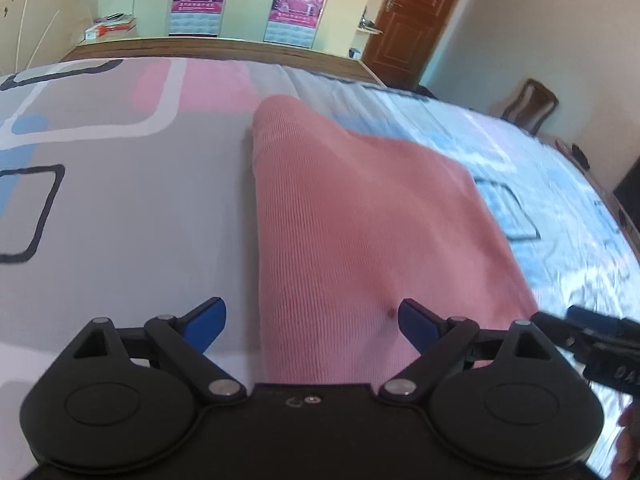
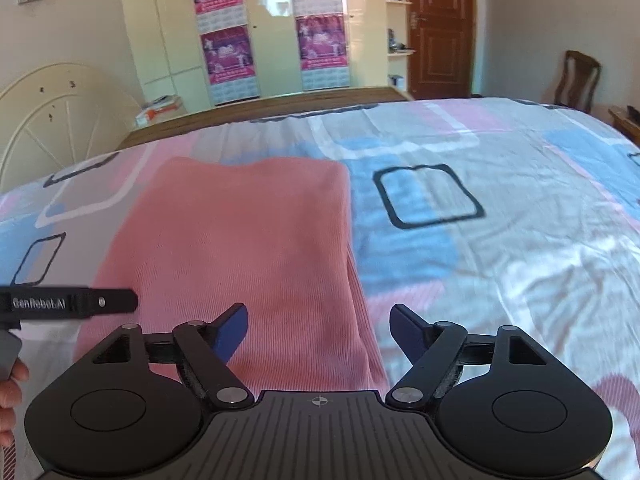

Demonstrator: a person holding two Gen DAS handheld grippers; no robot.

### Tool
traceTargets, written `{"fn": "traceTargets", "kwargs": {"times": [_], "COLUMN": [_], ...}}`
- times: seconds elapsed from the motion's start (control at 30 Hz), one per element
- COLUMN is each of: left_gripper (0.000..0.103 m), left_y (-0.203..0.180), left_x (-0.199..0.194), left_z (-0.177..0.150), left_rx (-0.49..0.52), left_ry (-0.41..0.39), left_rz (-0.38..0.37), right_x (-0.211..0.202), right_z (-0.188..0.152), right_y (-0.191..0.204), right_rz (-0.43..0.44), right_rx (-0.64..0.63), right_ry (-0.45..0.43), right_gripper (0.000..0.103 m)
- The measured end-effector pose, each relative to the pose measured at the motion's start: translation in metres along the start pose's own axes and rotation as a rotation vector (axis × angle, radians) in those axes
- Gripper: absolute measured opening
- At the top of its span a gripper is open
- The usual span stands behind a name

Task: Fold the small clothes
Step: 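Move both open grippers to the end of the pink strip, then grasp the strip end with both grippers and lift it up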

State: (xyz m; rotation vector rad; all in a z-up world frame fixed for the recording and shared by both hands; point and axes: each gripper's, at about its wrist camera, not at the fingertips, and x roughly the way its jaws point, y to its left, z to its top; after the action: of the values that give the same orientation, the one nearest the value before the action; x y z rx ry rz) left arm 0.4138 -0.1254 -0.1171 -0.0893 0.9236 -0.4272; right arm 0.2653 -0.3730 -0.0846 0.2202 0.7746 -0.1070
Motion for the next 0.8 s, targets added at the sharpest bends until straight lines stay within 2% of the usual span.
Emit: {"fn": "traceTargets", "kwargs": {"times": [0.2, 0.27, 0.43, 0.53, 0.57, 0.6, 0.63, 0.7, 0.8], "left_gripper": [0.093, 0.095, 0.095, 0.090, 0.088, 0.083, 0.078, 0.070, 0.062], "left_y": [0.000, -0.001, 0.001, 0.007, 0.007, 0.007, 0.006, 0.004, -0.006], "left_x": [0.024, 0.032, 0.050, 0.055, 0.054, 0.054, 0.053, 0.049, 0.044], "left_z": [0.018, 0.019, 0.022, 0.020, 0.020, 0.020, 0.020, 0.022, 0.024], "left_rx": [0.011, 0.000, -0.037, -0.057, -0.051, -0.043, -0.043, -0.042, 0.002], "left_ry": [0.006, 0.014, 0.054, 0.048, 0.045, 0.042, 0.040, 0.036, 0.021], "left_rz": [-0.015, -0.043, -0.124, -0.162, -0.169, -0.171, -0.171, -0.168, -0.145], "right_x": [0.047, 0.061, 0.098, 0.111, 0.111, 0.112, 0.112, 0.113, 0.112], "right_z": [0.029, 0.038, 0.054, 0.053, 0.053, 0.053, 0.053, 0.052, 0.052], "right_y": [-0.033, -0.042, -0.057, -0.063, -0.064, -0.065, -0.066, -0.070, -0.074], "right_rz": [0.120, 0.143, 0.272, 0.326, 0.338, 0.355, 0.365, 0.381, 0.381], "right_rx": [0.113, 0.143, 0.199, 0.221, 0.225, 0.228, 0.232, 0.252, 0.249], "right_ry": [0.046, 0.059, 0.115, 0.129, 0.129, 0.131, 0.137, 0.148, 0.153], "right_gripper": [0.078, 0.078, 0.078, 0.078, 0.074, 0.060, 0.055, 0.034, 0.032]}}
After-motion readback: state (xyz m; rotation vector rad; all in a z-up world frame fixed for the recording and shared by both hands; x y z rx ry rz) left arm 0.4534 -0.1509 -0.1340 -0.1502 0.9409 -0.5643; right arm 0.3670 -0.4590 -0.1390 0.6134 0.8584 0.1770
